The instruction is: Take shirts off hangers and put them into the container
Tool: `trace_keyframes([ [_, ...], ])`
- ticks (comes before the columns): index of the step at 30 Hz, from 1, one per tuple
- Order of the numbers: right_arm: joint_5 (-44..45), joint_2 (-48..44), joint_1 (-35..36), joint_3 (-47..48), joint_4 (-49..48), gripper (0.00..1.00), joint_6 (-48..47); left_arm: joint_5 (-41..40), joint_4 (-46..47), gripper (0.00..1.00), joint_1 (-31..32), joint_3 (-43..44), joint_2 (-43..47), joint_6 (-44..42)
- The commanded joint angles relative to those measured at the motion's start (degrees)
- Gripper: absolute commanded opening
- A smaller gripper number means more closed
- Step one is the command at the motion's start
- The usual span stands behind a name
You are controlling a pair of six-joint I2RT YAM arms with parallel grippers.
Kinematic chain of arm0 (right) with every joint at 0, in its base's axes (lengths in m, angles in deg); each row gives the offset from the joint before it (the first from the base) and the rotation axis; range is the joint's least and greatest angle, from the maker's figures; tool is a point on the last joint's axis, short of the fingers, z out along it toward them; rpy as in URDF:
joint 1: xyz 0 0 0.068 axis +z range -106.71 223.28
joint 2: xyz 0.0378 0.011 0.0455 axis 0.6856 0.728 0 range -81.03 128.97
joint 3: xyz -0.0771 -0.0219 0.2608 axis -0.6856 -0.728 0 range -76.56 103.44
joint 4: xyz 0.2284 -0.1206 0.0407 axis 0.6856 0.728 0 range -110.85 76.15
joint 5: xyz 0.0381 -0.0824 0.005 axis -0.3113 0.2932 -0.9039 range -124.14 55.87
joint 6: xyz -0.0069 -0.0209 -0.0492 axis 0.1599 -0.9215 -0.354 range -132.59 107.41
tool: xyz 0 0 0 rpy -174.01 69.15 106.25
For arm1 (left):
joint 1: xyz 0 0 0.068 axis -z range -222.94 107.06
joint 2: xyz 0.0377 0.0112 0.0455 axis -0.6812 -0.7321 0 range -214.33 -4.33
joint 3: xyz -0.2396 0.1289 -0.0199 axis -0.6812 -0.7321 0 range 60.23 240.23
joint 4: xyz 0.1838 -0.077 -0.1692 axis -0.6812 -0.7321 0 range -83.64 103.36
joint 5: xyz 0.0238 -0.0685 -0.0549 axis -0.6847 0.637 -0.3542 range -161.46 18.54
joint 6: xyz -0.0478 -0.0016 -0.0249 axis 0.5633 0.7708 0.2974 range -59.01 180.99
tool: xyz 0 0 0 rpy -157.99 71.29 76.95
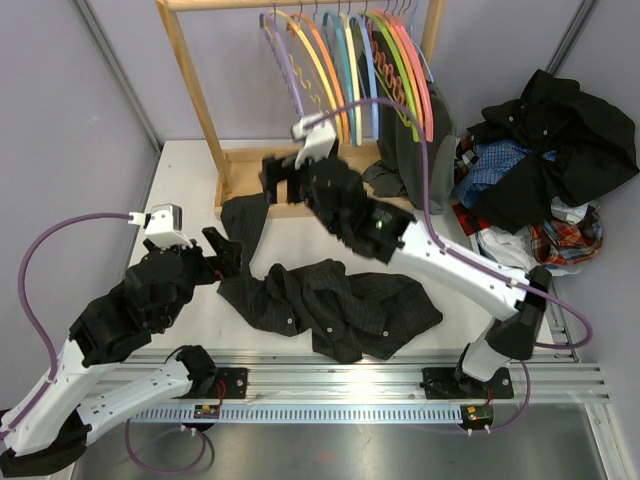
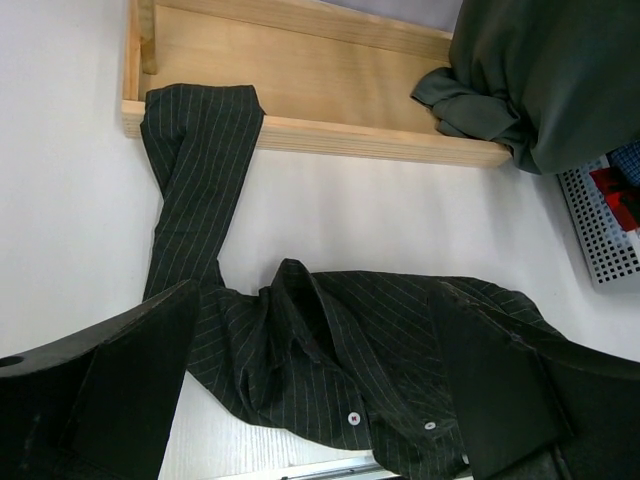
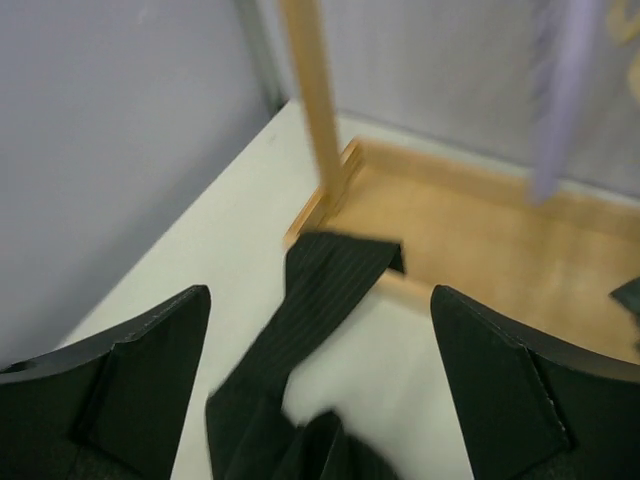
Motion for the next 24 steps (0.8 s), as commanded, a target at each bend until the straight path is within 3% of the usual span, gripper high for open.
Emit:
trace_keyframes([
  [1,4.93,-8.11,9.73,-8.77,1.0,0.99,-2.24,0.0,1.33,0.99,0.23,-0.84,1.32,0.96],
  [3,9.86,-10.74,12.64,-15.86,5.56,0.99,1.35,-0.09,0.54,0.99,0.23,-1.46,2.02,1.49],
  [8,17.93,-16.29,14.66,-32.23,19.16,1.0,22.0,0.35,-0.69,0.99,0.23,-3.13,3.17,2.72],
  [9,18.83,-17.86,15.36,-36.0,21.99,1.0,30.04,0.26,-1.04,0.99,0.23,-3.31,3.26,3.07],
  [12,19.72,-20.42,16.33,-42.16,29.65,0.99,42.8,0.52,-0.87,0.99,0.23,-4.36,2.91,3.42],
  [14,17.88,-20.95,16.34,-44.55,30.19,0.99,45.92,0.79,-0.61,0.99,0.23,-4.89,2.64,3.42],
  [19,8.77,-19.38,16.34,-51.58,17.48,0.99,44.89,1.93,0.71,0.99,0.23,-4.98,0.45,3.16],
  [22,1.56,-16.83,16.34,-54.4,-0.76,0.99,42.87,1.85,0.8,0.99,0.23,-5.24,0.36,3.25],
  [24,-1.54,-12.8,16.07,-54.85,-6.87,1.0,42.07,1.76,0.71,0.99,0.23,-5.85,0.88,3.51],
])
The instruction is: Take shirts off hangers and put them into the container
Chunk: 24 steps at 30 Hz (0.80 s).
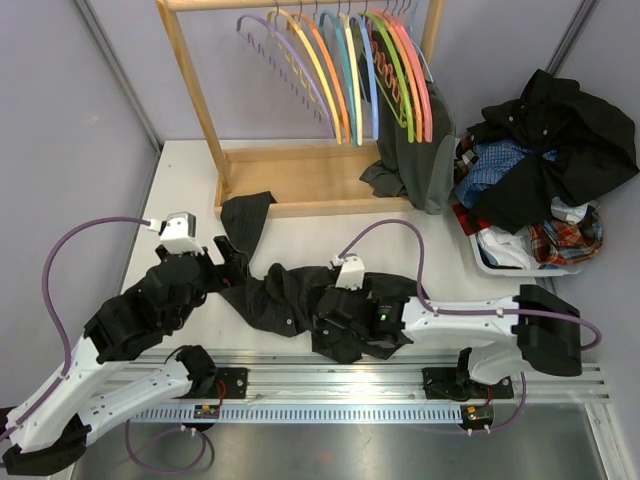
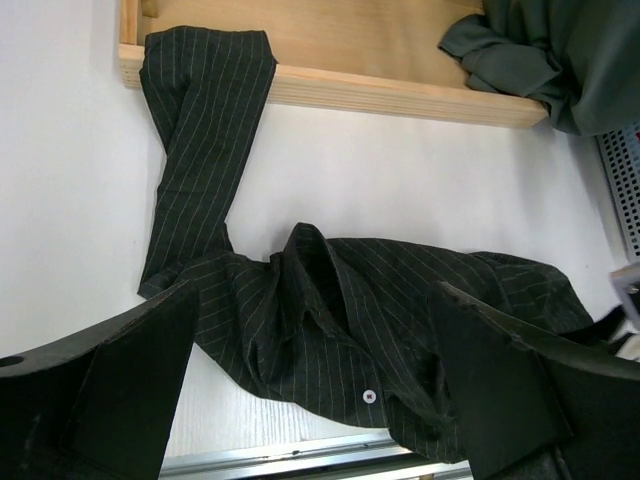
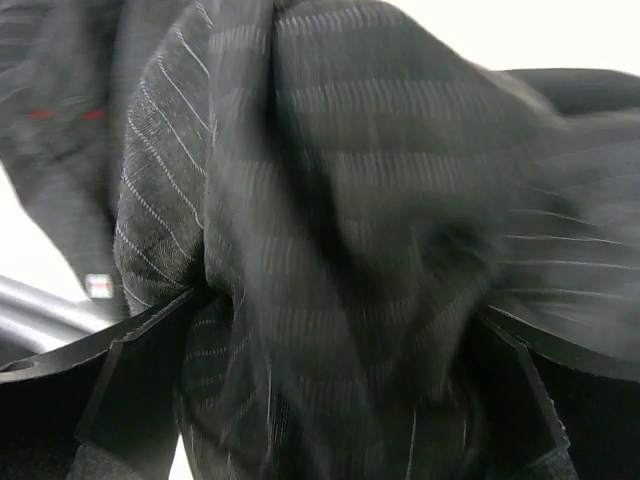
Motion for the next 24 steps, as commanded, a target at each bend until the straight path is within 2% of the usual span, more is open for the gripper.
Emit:
trace_keyframes([
  [1,-9.22,5.62,-0.1,-0.23,-20.57,1.0,0.63,0.49,2.33,0.99,0.23,-1.02,0.36,0.82],
  [2,-13.59,7.29,-0.45,0.04,-26.86,0.99,0.19,0.49,2.16,0.99,0.23,-1.11,0.53,0.91],
  [5,-21.17,14.4,-1.07,2.66,-35.61,1.0,-1.22,0.49,0.67,0.99,0.23,-1.29,2.2,1.52],
  [9,-24.53,18.9,-1.16,7.49,-36.94,0.99,-3.58,0.66,-0.91,0.99,0.23,-1.2,4.22,2.31],
  [16,-24.7,19.78,-1.42,10.67,-36.68,0.99,-6.66,1.27,-1.01,0.99,0.23,-2.69,8.43,2.41],
  [19,-24.88,22.59,-1.95,16.46,-31.87,0.99,-8.6,1.98,0.75,0.99,0.23,-3.22,11.16,2.05],
  [21,-23.39,27.23,-2.21,24.7,-26.17,0.99,-10.18,2.07,1.45,0.99,0.23,-3.05,12.39,1.7],
  [22,-19.82,29.34,-2.21,28.48,-16.56,0.99,-10.62,1.98,1.54,0.99,0.23,-2.96,12.92,1.53],
  [23,-17.95,33.71,-2.21,36.09,-12.29,1.0,-12.1,1.81,1.37,0.99,0.23,-2.53,13.71,1.44],
  [24,-16.37,35.84,-2.3,39.12,-9.2,0.99,-12.81,1.55,1.1,0.99,0.23,-2.26,14.07,1.44],
])
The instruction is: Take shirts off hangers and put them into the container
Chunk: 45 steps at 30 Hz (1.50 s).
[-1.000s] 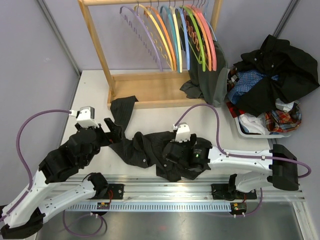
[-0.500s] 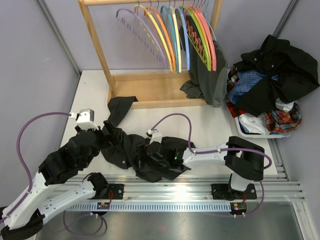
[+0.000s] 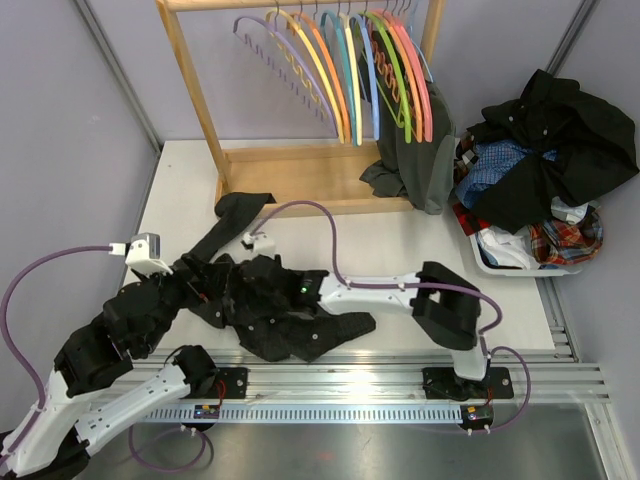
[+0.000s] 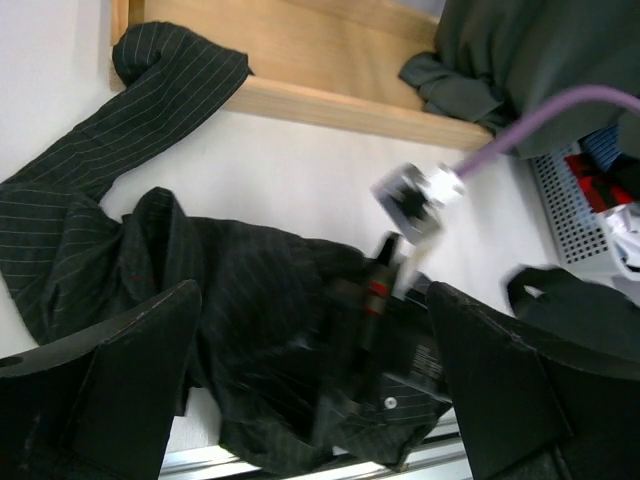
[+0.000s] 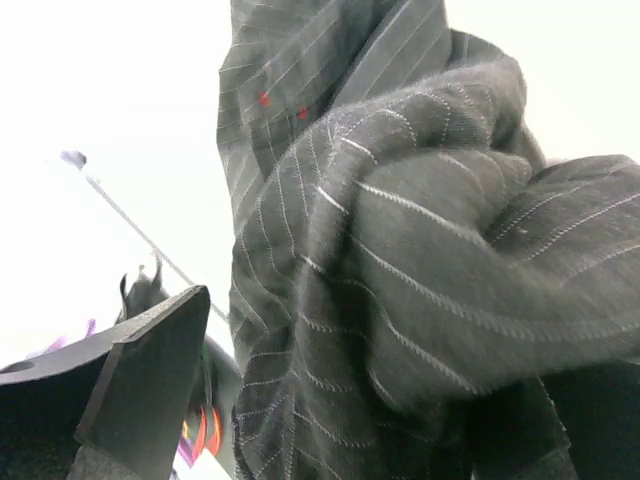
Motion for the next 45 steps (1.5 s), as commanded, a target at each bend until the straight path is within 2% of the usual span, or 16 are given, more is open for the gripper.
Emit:
trace_keyframes([
  [1,8.61,9.55,-0.62,13.98,17.68,0.99,-4.14,-0.09,2.76,0.99,0.23,0.96,1.74,-0.31],
  [5,12.86,19.14,-0.97,28.65,30.12,0.99,-4.49,-0.19,1.53,0.99,0.23,1.22,1.74,0.04],
  [8,12.69,23.99,-1.32,31.58,34.52,1.0,-3.54,-0.27,1.35,0.99,0.23,1.22,1.57,0.22],
  [16,16.11,26.91,-3.07,25.89,37.52,0.99,-0.98,-0.01,1.35,0.99,0.23,1.22,0.34,0.04],
  [18,16.47,26.12,-3.95,24.3,37.78,0.93,-0.28,0.25,1.44,0.99,0.23,1.13,-0.01,0.22],
  [19,17.34,24.81,-4.91,21.94,38.04,0.81,0.16,0.43,1.44,0.99,0.23,1.13,-0.1,0.22],
  [20,17.69,23.67,-5.45,20.35,37.44,0.74,0.86,0.43,1.44,0.99,0.23,1.13,-0.1,0.22],
  [21,18.31,22.44,-5.97,18.42,36.13,0.6,1.48,0.43,1.44,0.99,0.23,1.13,-0.19,0.3],
  [22,19.1,19.73,-7.28,14.84,35.77,0.36,2.44,0.43,1.44,0.99,0.23,1.13,-0.19,0.3],
  [23,20.06,18.4,-7.82,13.15,35.94,0.01,5.06,0.43,1.36,0.99,0.23,1.05,-0.19,0.3],
  [28,25.07,9.88,-10.46,5.5,36.99,0.0,7.45,0.78,1.44,0.99,0.23,0.69,-0.72,0.48],
  [31,28.67,5.14,-10.9,3.56,41.37,0.0,10.52,1.31,1.79,0.99,0.23,0.52,-1.59,0.39],
  [38,36.15,-12.88,-10.9,-5.32,55.43,0.0,30.2,2.36,3.11,0.99,0.23,0.25,-3.61,0.04],
  [42,44.47,-23.95,-10.9,-4.81,73.31,0.0,42.24,3.41,4.16,0.99,0.23,0.6,-5.55,-0.4],
  [43,46.16,-25.11,-11.07,-3.93,77.38,0.0,48.53,3.68,4.34,0.99,0.23,0.69,-6.51,-0.66],
  [45,50.89,-26.96,-11.51,-1.73,87.99,0.0,52.87,4.55,4.69,0.99,0.23,1.13,-7.39,-0.84],
])
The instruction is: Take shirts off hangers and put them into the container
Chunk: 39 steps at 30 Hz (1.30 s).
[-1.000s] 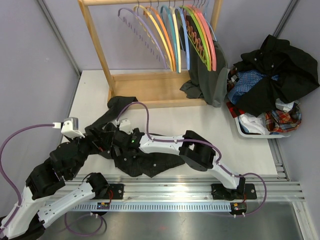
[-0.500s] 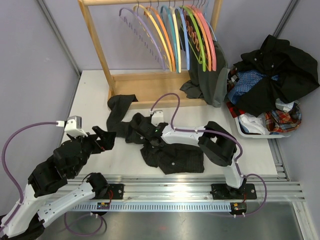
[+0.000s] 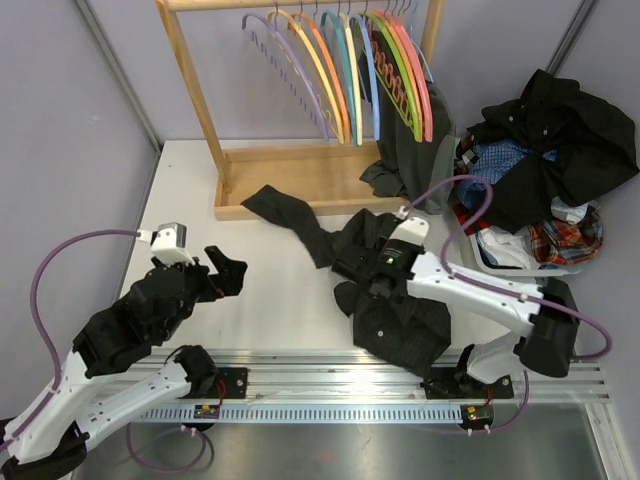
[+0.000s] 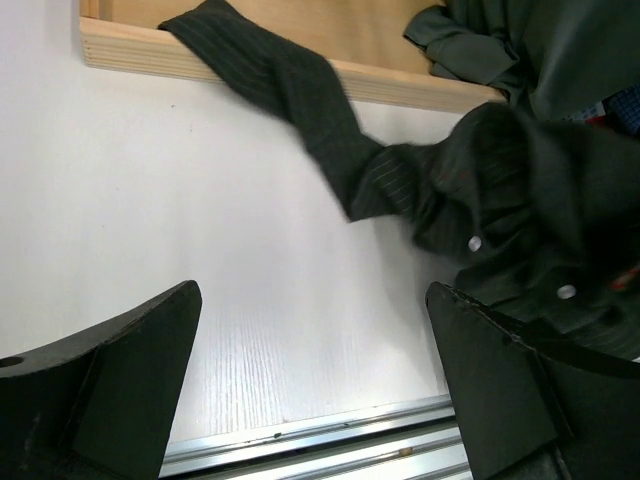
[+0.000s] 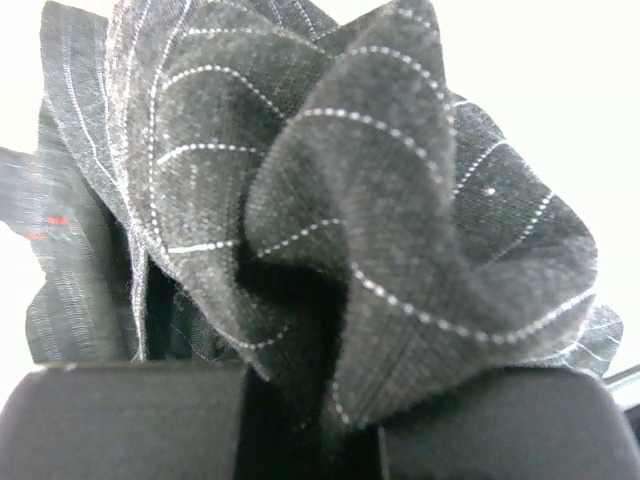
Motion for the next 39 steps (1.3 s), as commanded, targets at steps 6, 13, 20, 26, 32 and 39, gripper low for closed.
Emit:
trace_keyframes([
  [6,14.68,-10.76,-16.49,5.02,19.39,0.0,9.6,3.58,4.06,0.99,0.23,3.48,-5.84,-1.08],
  [13,11.16,-24.89,-40.22,-1.48,0.3,0.0,-14.9,3.93,3.89,0.99,0.23,6.12,-8.65,-1.6],
  [20,2.37,-27.56,-59.22,1.93,-19.04,0.0,-35.77,5.25,5.91,0.99,0.23,7.0,-11.03,-2.13],
  [26,-7.02,-18.96,-74.58,14.49,-27.23,0.0,-42.73,5.08,6.61,0.99,0.23,6.56,-10.24,-2.22],
  [32,-12.22,-5.86,-80.94,33.46,-28.11,0.0,-40.09,6.04,7.4,0.99,0.23,6.65,-10.15,-2.05],
  [39,-24.33,5.48,-81.38,52.47,-41.87,0.0,-42.19,5.96,7.32,0.99,0.23,7.62,-10.41,-2.57],
])
